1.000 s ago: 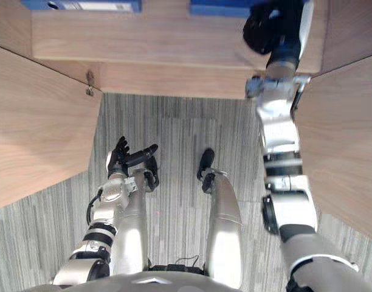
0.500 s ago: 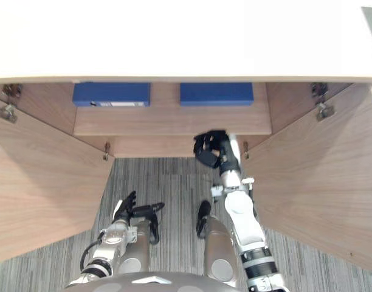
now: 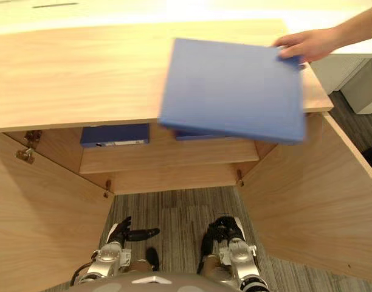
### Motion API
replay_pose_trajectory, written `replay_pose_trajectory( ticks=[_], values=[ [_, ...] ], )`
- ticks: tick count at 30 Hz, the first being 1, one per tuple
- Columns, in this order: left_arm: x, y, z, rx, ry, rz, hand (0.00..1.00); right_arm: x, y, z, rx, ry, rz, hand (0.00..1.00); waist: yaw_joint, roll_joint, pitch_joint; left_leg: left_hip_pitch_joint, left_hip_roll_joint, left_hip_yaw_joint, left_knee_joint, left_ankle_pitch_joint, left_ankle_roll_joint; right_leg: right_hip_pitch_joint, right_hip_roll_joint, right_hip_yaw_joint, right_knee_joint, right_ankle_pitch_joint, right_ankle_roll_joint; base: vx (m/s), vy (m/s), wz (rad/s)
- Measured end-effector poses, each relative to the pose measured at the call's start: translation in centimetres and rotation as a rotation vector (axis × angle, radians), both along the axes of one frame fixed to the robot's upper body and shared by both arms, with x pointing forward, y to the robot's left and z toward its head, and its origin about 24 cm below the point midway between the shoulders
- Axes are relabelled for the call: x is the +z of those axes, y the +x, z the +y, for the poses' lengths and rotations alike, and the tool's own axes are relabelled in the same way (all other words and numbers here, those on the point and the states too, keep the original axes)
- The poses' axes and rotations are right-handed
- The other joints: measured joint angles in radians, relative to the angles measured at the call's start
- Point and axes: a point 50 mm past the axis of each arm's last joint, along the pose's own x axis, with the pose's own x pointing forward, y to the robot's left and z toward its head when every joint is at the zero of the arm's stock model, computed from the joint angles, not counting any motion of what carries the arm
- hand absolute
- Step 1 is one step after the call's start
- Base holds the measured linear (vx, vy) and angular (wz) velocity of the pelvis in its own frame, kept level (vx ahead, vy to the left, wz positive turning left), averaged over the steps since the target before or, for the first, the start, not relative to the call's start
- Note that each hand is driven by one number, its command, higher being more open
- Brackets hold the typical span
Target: Walk over to the cabinet, pick up the folder, carry it to the office cabinet, place the folder inside the office cabinet, then close the office cabinet door
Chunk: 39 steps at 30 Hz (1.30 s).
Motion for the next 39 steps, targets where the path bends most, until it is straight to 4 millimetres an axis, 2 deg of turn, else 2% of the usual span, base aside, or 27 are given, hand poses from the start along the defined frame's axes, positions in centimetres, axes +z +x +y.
replay_pose_trajectory(
  ticks=[8,15,29,32,35,37,39],
  values=[
    [-0.8,-2.0,0.2,0.014,-0.007,0.084,1.0,-0.9,-2.1,-1.1,-0.196,0.039,0.071,1.0,-0.004,-0.015,-0.028,0.054,-0.026,-0.005,-0.075,0.042,0.011,0.034,-0.012,0.0,-0.032,0.021,0.005,-0.07,-0.003,0.02],
    [-1.1,-2.8,0.3,0.023,-0.008,0.111,1.0,-1.5,-3.7,-1.9,-0.339,0.061,0.123,1.0,-0.004,-0.014,-0.053,0.121,-0.048,-0.012,-0.124,0.053,0.017,0.092,-0.024,-0.004,-0.056,0.024,0.017,-0.01,0.001,0.01],
    [-0.9,-2.5,0.5,0.06,0.034,0.084,1.0,-1.9,-4.8,-1.8,-0.393,0.059,0.163,1.0,-0.005,-0.013,-0.074,0.171,-0.057,-0.037,-0.152,0.057,0.024,0.136,-0.028,-0.022,-0.053,0.008,0.023,0.0,-0.006,0.04],
    [0.3,-0.6,0.7,0.072,0.046,-0.015,1.0,-1.9,-4.9,-1.9,-0.394,0.052,0.165,1.0,-0.004,-0.013,-0.074,0.174,-0.056,-0.038,-0.152,0.06,0.026,0.139,-0.029,-0.022,-0.049,0.007,0.023,-0.05,-0.011,0.01],
    [2.7,2.6,0.9,0.056,0.074,-0.187,1.0,-1.9,-5.0,-1.8,-0.39,0.045,0.163,1.0,-0.004,-0.014,-0.076,0.175,-0.056,-0.039,-0.152,0.062,0.025,0.138,-0.029,-0.023,-0.044,0.006,0.022,-0.04,-0.008,0.01],
    [5.0,3.8,1.5,0.048,0.097,-0.323,1.0,-1.8,-4.9,-1.9,-0.385,0.041,0.157,1.0,-0.004,-0.014,-0.078,0.174,-0.056,-0.044,-0.153,0.062,0.026,0.137,-0.03,-0.026,-0.037,-0.002,0.023,-0.03,-0.012,0.05],
    [10.3,3.2,1.8,0.055,0.06,-0.595,1.0,-1.8,-5.6,-2.5,-0.385,0.022,0.166,1.0,-0.003,-0.019,-0.079,0.174,-0.056,-0.07,-0.159,0.062,0.026,0.139,-0.034,-0.049,-0.011,-0.026,0.03,0.01,-0.022,0.28]
  ],
)
